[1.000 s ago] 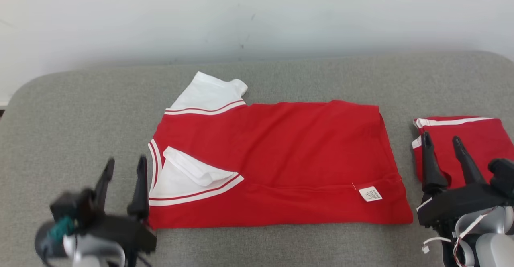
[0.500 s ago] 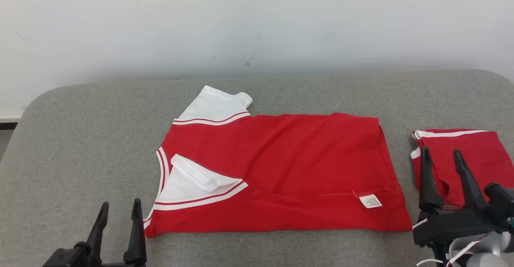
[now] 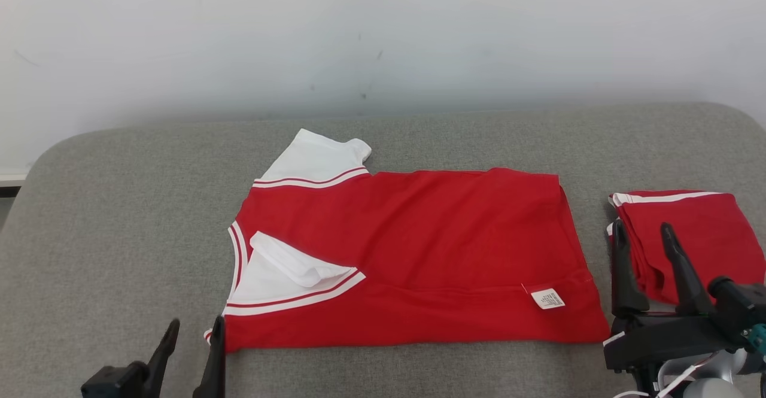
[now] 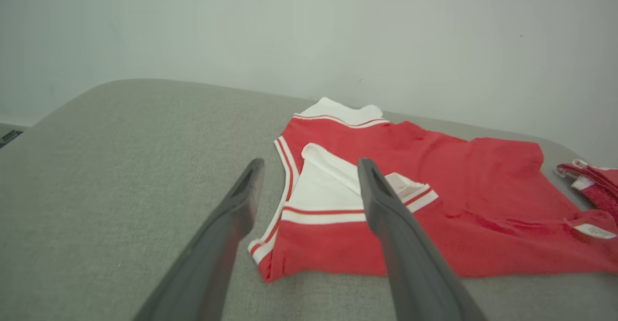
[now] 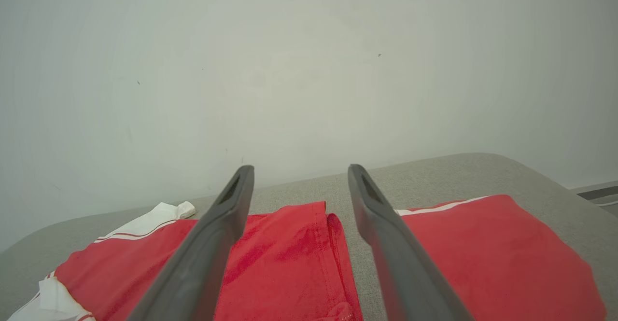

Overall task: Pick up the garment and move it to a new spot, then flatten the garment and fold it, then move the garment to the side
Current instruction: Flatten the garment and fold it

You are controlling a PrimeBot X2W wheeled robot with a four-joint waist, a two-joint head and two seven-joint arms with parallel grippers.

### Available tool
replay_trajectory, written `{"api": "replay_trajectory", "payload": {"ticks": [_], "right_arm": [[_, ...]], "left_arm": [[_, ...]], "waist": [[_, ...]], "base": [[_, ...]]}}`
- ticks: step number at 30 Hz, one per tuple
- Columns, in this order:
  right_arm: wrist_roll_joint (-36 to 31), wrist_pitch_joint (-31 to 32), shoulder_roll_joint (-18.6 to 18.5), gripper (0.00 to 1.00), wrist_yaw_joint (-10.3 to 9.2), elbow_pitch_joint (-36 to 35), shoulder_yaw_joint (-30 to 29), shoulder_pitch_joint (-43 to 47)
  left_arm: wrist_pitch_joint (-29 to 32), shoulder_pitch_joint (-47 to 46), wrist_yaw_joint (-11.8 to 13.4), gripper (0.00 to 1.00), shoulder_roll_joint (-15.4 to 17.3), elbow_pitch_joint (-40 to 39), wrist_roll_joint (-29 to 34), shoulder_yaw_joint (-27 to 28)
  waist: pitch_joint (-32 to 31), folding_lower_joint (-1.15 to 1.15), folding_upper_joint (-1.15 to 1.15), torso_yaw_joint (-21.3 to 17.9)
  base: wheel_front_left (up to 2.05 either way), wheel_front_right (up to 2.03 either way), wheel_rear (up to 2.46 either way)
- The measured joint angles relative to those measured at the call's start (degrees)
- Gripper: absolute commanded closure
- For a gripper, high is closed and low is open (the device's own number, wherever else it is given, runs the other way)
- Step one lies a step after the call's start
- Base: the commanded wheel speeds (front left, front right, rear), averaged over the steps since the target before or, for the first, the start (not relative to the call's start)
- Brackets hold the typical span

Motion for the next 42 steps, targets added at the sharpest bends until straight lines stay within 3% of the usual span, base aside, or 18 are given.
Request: {"api": "replay_trajectory", "payload": {"ticks": [16,32,33,34,35,42], "right_arm": [[-0.41,-0.26,-0.37,0.0,1.43,0.86,1.34,-0.69],[-0.59,-0.56,-0.58,0.0,1.51,1.42,1.71,-1.7],[-0.59,-0.57,-0.58,0.0,1.51,1.43,1.71,-1.7],[-0.59,-0.57,-0.64,0.0,1.51,1.48,1.72,-1.7],[-0.59,-0.57,-0.66,0.0,1.51,1.52,1.72,-1.7],[-0.74,-0.48,-0.75,0.0,1.51,1.75,1.77,-1.65]], "left_arm": [[10.22,-7.33,-2.45,0.0,0.7,18.36,-3.72,0.78],[11.45,-11.66,-3.42,0.0,-0.35,27.63,-5.92,1.7],[11.52,-12.0,-3.48,0.14,-0.35,28.06,-6.01,1.71],[11.61,-12.26,-3.86,0.87,-0.34,28.82,-6.05,1.7],[11.7,-12.47,-4.0,1.0,-0.34,29.2,-6.06,1.62],[12.19,-13.72,-5.45,1.0,-0.54,30.99,-6.39,1.0]], "waist": [[1.53,0.0,0.0,-1.95],[2.65,0.0,0.0,-3.5],[2.66,0.0,0.0,-3.53],[2.7,0.0,0.0,-3.57],[2.72,0.0,0.0,-3.59],[2.95,0.0,0.0,-3.55]], "base": [[0.0,0.0,0.0],[0.0,0.0,0.0],[0.0,0.0,0.0],[0.0,0.0,0.0],[0.0,0.0,0.0],[0.0,0.0,0.0]]}}
